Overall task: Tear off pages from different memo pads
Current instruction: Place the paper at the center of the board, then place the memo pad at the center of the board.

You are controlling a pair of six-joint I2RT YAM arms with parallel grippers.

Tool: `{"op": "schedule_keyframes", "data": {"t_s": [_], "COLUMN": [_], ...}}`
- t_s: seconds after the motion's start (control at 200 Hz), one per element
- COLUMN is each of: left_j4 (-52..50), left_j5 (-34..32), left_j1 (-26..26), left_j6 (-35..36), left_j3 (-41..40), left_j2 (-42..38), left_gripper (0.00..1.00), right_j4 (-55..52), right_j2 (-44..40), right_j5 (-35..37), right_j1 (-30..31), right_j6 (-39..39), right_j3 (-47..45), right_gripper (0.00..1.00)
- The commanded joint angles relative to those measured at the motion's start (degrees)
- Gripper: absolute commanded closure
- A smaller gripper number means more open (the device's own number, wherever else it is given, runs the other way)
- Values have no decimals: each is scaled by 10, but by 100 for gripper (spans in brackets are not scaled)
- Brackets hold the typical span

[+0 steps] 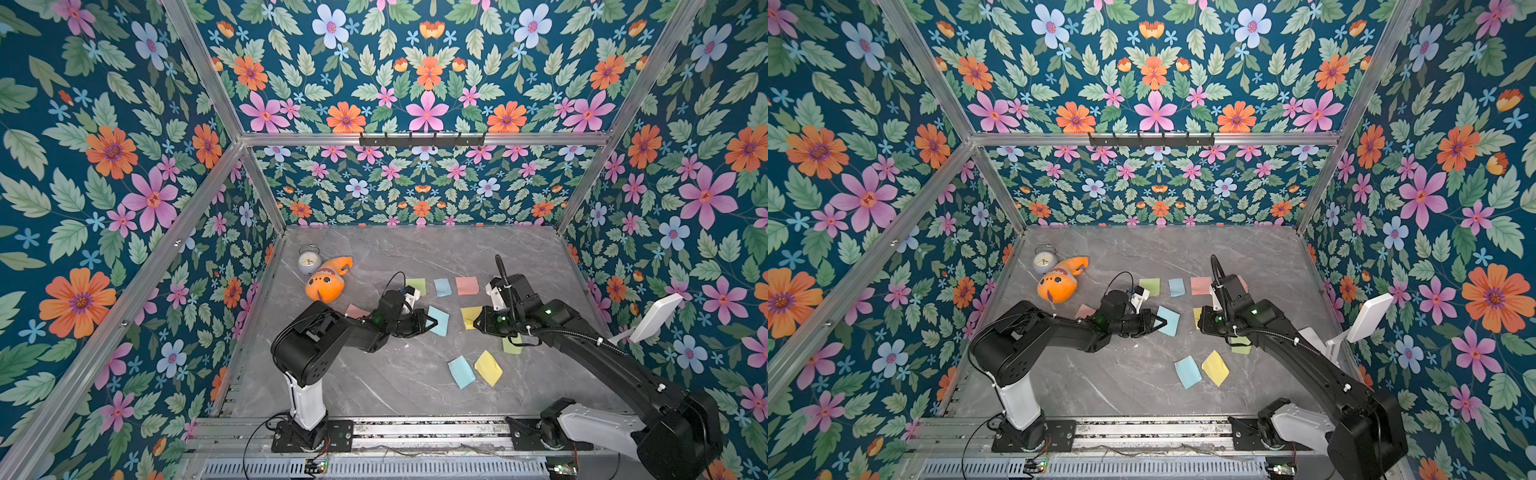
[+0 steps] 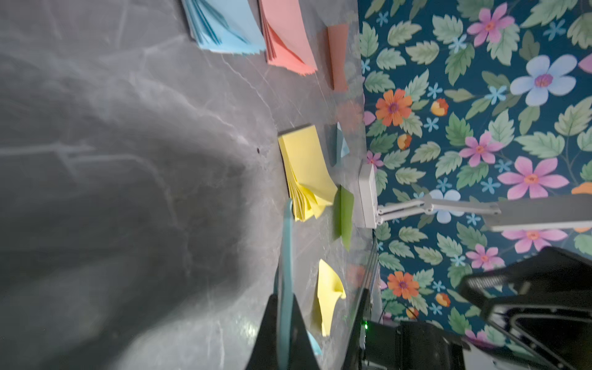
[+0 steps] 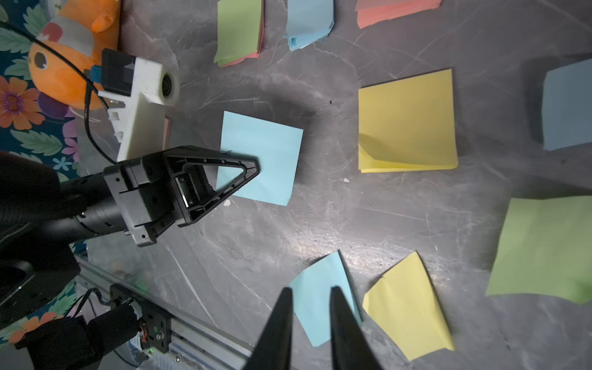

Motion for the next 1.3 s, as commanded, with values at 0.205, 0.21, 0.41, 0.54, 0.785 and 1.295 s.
{"op": "schedule_keyframes", "data": {"t_s": [0.205, 0.21, 0.41, 0.54, 0.785, 1.295], "left_j4": [121, 121, 97, 81, 43, -148], "left_j5": [-65, -66, -94, -104, -128, -135], "left_j1": [-17, -18, -30, -43, -51, -66], "left_j6": [-58, -58, -60, -63, -63, -39], "left_j3": [13, 13, 36, 46, 54, 77], "left_j2": [60, 61, 91, 99, 102, 62], "left_gripper": [100, 100, 100, 100, 95, 50], "right_j4": [-59, -59, -90, -97, -88, -53], "right_j2": [103, 104, 151, 167, 168, 166], "right_j5": [71, 71, 81, 91, 100, 102], "right_j1": [0, 0, 4, 17, 29, 36], "right_j6": [4, 4, 12, 10, 6, 0], "right_j3": [58, 59, 96, 112, 124, 124], "right_gripper": [100, 100, 100, 83, 59, 50]}}
